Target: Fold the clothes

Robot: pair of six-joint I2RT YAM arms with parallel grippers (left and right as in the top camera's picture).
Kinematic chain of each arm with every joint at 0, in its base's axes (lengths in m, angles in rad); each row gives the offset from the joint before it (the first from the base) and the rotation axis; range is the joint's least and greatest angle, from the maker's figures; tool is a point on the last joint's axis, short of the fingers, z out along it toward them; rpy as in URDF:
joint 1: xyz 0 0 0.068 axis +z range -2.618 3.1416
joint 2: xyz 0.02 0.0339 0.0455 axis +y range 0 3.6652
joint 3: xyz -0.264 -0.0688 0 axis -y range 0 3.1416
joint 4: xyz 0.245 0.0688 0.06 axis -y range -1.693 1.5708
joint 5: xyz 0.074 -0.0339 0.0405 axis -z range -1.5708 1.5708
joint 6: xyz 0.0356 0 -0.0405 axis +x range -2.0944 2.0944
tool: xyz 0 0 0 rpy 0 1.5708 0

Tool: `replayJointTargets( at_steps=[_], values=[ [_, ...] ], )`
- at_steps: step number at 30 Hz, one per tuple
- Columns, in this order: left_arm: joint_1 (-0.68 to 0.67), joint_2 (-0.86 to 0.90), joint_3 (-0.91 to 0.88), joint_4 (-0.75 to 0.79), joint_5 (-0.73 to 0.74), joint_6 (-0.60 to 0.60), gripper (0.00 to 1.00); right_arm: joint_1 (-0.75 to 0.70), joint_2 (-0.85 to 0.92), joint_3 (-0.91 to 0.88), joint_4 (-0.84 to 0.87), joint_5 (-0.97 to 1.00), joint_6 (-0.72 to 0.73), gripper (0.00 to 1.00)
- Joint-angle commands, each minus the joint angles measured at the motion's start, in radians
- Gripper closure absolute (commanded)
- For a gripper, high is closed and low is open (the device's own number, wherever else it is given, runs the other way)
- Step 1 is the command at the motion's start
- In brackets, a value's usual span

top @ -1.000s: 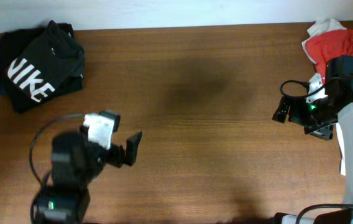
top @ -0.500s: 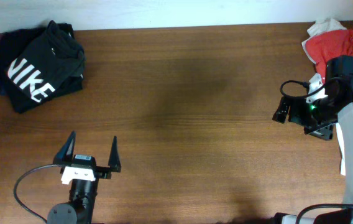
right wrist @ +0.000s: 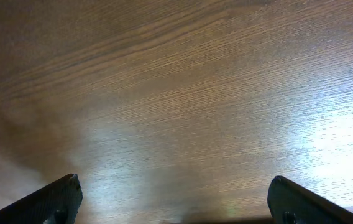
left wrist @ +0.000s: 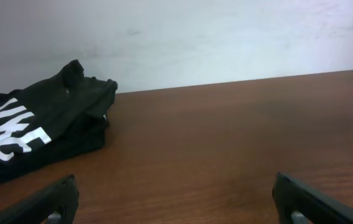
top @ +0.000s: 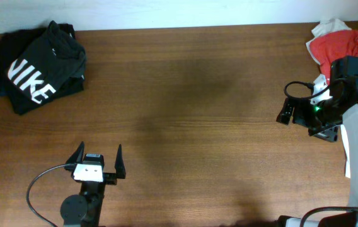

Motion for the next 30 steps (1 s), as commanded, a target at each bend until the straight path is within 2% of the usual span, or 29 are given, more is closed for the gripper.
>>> replayJointTargets(
  at_steps=[1,12,17,20,23,25,27,30],
  values=[
    [0.004,-0.006,-0.006,-0.002,-0.007,0.009,0.01,0.005,-0.013,0.008,0.000,0.008,0.004,0.01],
    [0.004,-0.006,-0.006,-0.002,-0.007,0.009,0.01,0.006,-0.047,0.008,0.000,0.008,0.004,0.01],
    [0.004,-0.006,-0.006,-0.002,-0.007,0.009,0.01,0.006,-0.307,0.007,0.002,0.036,0.003,0.02],
    [0.004,-0.006,-0.006,-0.002,-0.007,0.009,0.01,0.006,-0.514,-0.043,0.113,0.004,0.007,0.01],
    [0.004,-0.006,-0.006,-0.002,-0.007,0.009,0.01,0.006,-0.741,-0.210,0.263,-0.079,0.007,0.01],
    [0.004,-0.006,-0.006,-0.002,-0.007,0.009,0.01,0.006,-0.911,-0.399,0.375,-0.087,0.007,0.01],
    [0.004,-0.006,-0.006,-0.002,-0.007,0.009,0.01,0.026,-1.091,-0.660,0.558,-0.117,0.007,0.01],
    [0.004,-0.006,-0.006,-0.002,-0.007,0.009,0.01,0.097,-1.271,-0.972,0.804,-0.128,0.007,0.01]
  ],
)
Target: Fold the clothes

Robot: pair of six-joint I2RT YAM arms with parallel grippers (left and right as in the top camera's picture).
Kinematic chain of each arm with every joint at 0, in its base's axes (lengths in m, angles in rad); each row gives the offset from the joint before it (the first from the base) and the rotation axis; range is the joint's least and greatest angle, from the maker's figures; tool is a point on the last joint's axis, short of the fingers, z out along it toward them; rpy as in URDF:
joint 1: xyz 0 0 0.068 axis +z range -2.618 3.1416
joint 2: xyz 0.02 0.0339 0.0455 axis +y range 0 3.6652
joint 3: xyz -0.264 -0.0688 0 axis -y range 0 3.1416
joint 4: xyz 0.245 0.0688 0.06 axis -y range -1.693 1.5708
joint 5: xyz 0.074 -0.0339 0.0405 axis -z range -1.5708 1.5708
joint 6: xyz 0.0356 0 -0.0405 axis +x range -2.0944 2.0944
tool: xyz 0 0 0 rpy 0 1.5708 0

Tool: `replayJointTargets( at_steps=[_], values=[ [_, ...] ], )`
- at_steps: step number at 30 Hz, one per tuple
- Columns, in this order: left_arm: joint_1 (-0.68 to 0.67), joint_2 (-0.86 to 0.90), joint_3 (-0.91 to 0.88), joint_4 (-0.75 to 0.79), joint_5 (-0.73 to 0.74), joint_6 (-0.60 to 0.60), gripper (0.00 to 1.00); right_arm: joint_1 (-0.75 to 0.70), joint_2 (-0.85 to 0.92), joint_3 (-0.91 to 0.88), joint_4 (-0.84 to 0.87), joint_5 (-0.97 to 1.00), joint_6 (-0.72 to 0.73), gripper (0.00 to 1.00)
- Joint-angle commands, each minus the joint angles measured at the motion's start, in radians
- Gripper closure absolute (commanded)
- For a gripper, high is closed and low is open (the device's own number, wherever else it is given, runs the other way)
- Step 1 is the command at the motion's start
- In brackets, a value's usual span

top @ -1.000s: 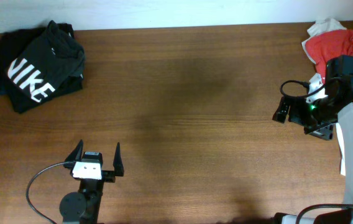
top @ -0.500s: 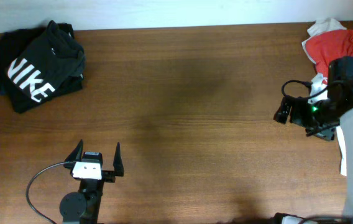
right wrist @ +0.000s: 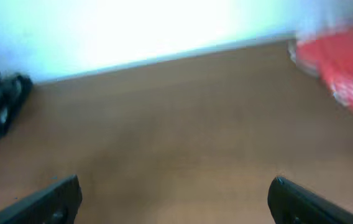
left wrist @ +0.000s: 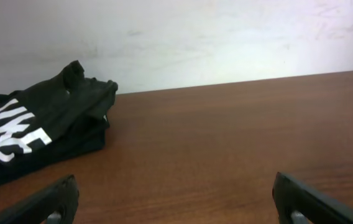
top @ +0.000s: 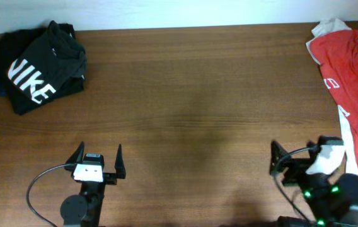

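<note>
A black shirt with white NIKE lettering (top: 34, 69) lies folded at the table's back left; it also shows in the left wrist view (left wrist: 33, 124) and as a dark blur in the right wrist view. A red garment with white parts (top: 349, 69) lies stretched along the right edge, seen blurred as the red cloth (right wrist: 344, 68). My left gripper (top: 98, 154) (left wrist: 175, 180) stands open near the front left, empty. At the front right my right gripper (top: 295, 154) (right wrist: 173, 180) is open and empty, facing the back wall.
The brown wooden table (top: 191, 94) runs back to a white wall (left wrist: 226, 37). The red garment reaches down beside my right arm (top: 330, 183) at the table's right edge.
My right arm was at mid right beside the bunched red garment, wrist camera close over the wood. Now it is at the front right, level, and the red garment lies stretched along the edge. Left arm unchanged.
</note>
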Motion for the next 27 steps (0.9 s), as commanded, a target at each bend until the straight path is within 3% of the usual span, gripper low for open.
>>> replayJointTargets(
  at_steps=[1,9,13,17,27],
  values=[
    [0.004,-0.004,-0.006,-0.003,-0.008,0.009,0.01,0.071,-0.137,-0.248,0.187,-0.024,0.004,0.01],
    [0.004,-0.004,-0.006,-0.003,-0.008,0.009,0.01,0.105,-0.298,-0.517,0.595,0.061,0.005,0.01],
    [0.004,-0.004,-0.006,-0.003,-0.008,0.009,0.01,0.105,-0.298,-0.623,0.712,0.145,0.133,0.01],
    [0.004,-0.004,-0.006,-0.003,-0.008,0.009,0.01,0.105,-0.298,-0.621,0.616,0.169,0.101,0.01],
    [0.004,-0.004,-0.006,-0.003,-0.008,0.009,0.01,0.105,-0.298,-0.621,0.617,0.167,0.037,0.01]
  ],
)
